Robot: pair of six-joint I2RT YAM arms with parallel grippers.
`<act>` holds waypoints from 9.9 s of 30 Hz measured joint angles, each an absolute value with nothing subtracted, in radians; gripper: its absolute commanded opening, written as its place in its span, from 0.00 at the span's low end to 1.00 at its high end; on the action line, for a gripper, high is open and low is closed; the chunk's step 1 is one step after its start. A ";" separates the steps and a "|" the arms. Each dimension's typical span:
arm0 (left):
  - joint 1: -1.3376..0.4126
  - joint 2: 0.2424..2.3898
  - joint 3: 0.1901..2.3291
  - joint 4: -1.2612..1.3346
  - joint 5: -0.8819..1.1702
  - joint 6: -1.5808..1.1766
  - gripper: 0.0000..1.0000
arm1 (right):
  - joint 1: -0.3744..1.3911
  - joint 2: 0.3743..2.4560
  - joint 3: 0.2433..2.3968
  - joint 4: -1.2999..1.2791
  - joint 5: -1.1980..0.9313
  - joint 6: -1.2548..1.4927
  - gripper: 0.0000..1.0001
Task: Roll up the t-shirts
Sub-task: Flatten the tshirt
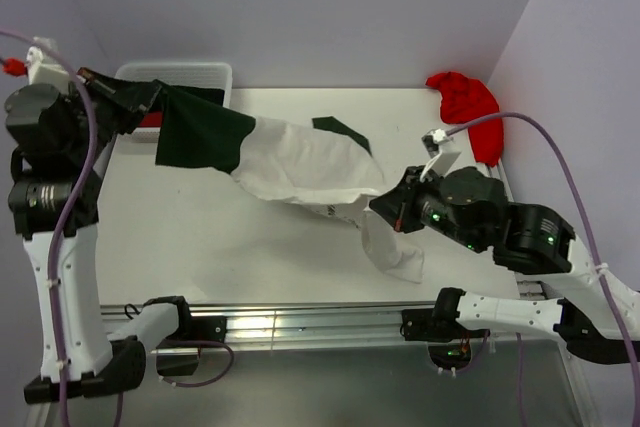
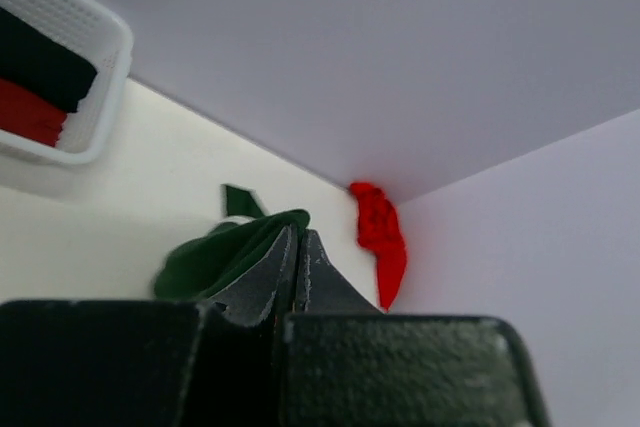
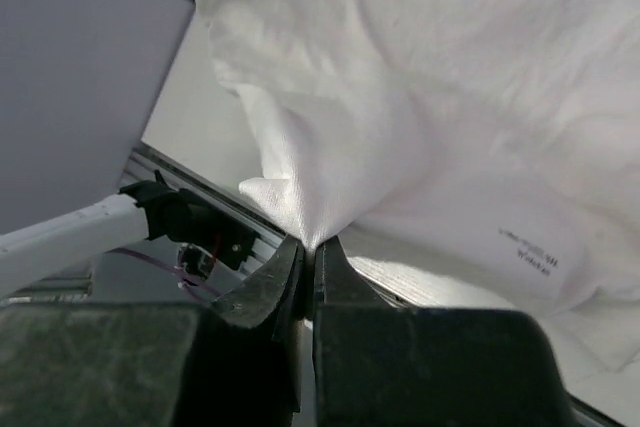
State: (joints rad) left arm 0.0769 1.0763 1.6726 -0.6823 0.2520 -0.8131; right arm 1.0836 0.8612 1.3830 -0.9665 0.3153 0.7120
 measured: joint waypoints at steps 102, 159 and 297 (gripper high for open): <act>0.337 0.740 1.822 0.223 0.182 -1.174 0.01 | 0.124 0.539 1.486 -0.339 -0.410 0.366 0.00; -0.303 1.111 0.725 0.490 -0.368 -1.011 0.01 | 0.112 0.660 0.435 0.126 -0.082 0.594 0.00; -0.328 1.367 0.909 -0.228 -0.088 -0.893 1.00 | -0.476 1.127 0.490 -0.306 -0.029 0.763 0.59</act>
State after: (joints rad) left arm -0.3279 1.3670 0.9089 -0.2276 -0.0875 -0.8932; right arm -0.4759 1.1271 0.4896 -0.3058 -0.0288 0.7631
